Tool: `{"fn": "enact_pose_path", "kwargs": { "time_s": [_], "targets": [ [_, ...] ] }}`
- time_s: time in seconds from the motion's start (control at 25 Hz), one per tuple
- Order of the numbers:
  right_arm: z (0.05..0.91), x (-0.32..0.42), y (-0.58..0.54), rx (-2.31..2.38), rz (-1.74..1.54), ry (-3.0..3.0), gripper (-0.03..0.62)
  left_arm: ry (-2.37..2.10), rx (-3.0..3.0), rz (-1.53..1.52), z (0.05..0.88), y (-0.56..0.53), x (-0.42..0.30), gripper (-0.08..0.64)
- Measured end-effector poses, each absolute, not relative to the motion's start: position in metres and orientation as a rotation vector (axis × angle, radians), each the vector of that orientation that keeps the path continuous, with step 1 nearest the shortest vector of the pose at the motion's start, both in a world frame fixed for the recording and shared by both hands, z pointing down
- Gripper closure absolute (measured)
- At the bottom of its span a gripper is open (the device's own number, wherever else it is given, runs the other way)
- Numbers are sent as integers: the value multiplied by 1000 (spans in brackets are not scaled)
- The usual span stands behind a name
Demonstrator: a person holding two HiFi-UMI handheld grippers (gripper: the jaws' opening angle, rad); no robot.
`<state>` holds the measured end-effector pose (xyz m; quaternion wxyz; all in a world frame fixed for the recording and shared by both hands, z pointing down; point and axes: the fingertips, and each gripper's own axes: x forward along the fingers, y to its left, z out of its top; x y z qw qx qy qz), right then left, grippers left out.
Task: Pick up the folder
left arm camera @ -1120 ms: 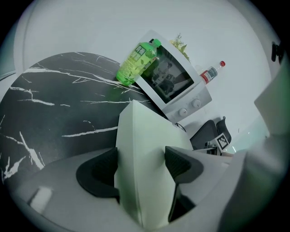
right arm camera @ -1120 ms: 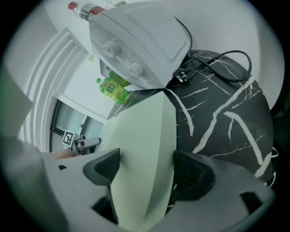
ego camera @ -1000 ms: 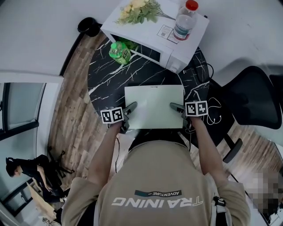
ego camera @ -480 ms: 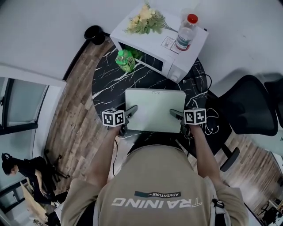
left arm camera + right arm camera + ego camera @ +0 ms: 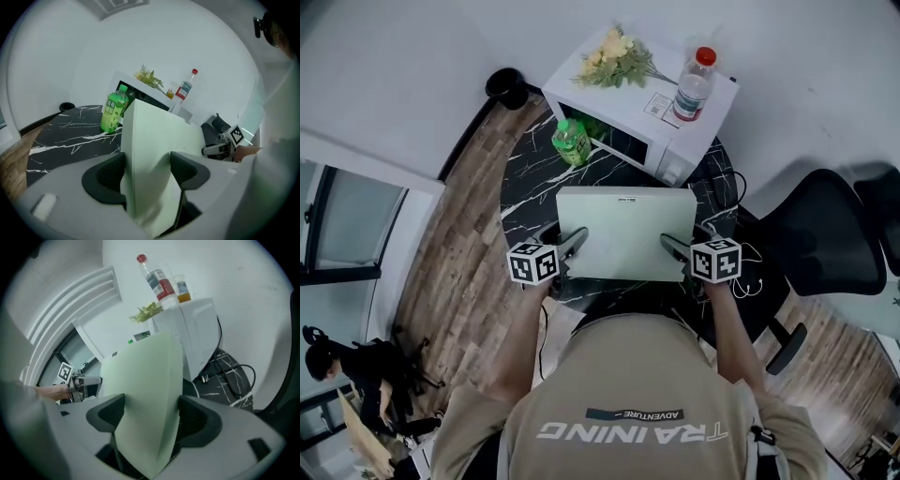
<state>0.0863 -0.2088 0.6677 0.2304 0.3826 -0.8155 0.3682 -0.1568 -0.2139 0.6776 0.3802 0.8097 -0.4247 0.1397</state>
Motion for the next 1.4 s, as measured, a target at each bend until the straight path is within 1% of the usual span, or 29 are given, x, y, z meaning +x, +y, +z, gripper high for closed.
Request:
{"fn": "enact_pose_path", "kwargs": {
  "time_s": [0.44,1.08,1.4],
  "targets": [
    [584,76,-220,1121,791,-2376,262,-1160,2184,224,601,-221,-168,249],
    [446,71,-258,1210,434,-2584,262,-1295,2481,71,454,-261,-173,247],
    [366,73,-277,1270,231,-2683,262,-1354,2632,-15,368,-282,-171,247]
  ]
}}
